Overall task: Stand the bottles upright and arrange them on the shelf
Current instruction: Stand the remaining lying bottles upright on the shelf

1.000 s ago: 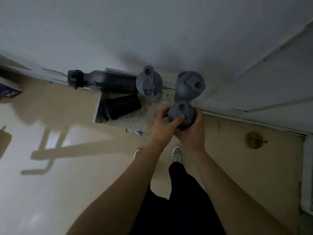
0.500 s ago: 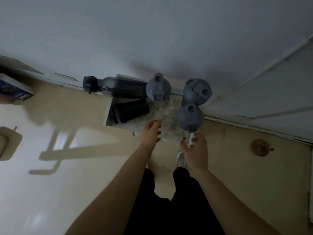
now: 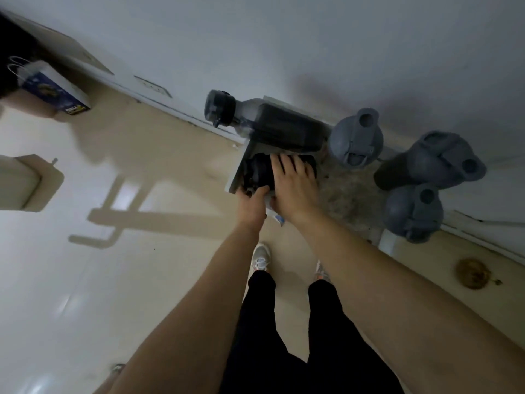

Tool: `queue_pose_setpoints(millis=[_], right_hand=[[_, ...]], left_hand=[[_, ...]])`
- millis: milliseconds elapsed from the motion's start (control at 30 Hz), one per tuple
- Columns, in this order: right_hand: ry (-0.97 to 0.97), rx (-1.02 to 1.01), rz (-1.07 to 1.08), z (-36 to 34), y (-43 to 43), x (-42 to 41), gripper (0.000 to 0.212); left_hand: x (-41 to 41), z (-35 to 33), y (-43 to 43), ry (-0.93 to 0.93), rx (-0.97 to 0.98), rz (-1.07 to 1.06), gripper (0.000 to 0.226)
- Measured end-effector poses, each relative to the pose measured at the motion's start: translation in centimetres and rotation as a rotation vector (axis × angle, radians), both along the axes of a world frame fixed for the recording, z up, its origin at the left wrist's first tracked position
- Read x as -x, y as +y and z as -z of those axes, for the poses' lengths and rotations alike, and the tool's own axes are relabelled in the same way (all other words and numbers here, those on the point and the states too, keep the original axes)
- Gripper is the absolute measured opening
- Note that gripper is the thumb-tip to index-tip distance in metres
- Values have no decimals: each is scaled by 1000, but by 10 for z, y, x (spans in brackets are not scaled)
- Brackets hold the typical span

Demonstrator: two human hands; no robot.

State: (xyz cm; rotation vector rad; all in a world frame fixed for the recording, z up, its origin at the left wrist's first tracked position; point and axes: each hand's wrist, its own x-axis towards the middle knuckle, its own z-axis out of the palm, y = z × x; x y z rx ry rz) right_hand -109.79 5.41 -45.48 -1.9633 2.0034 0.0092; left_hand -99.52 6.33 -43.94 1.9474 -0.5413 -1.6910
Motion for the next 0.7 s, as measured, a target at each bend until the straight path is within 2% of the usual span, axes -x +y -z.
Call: queue_pose_setpoints(millis=[167, 233, 400, 533, 667, 700], right_hand=[[63, 67, 51, 5, -4, 0, 84], [-49, 137, 129, 1, 2, 6, 81], [-471, 135, 422, -3, 46, 28, 85], [-669, 109, 714, -1, 66, 43, 84], [-824, 103, 811, 0, 75, 53, 75], [-811, 102, 817, 1, 77, 55, 73]], left_hand=[[1, -4, 3, 75, 37, -117, 56], [-3, -13, 9, 50, 111, -92, 54], [8, -29, 24, -63, 298, 63, 13], [34, -33, 29, -201, 500, 307, 16], [50, -35, 31, -282, 571, 483, 17], [51, -35, 33, -312, 597, 509, 17]])
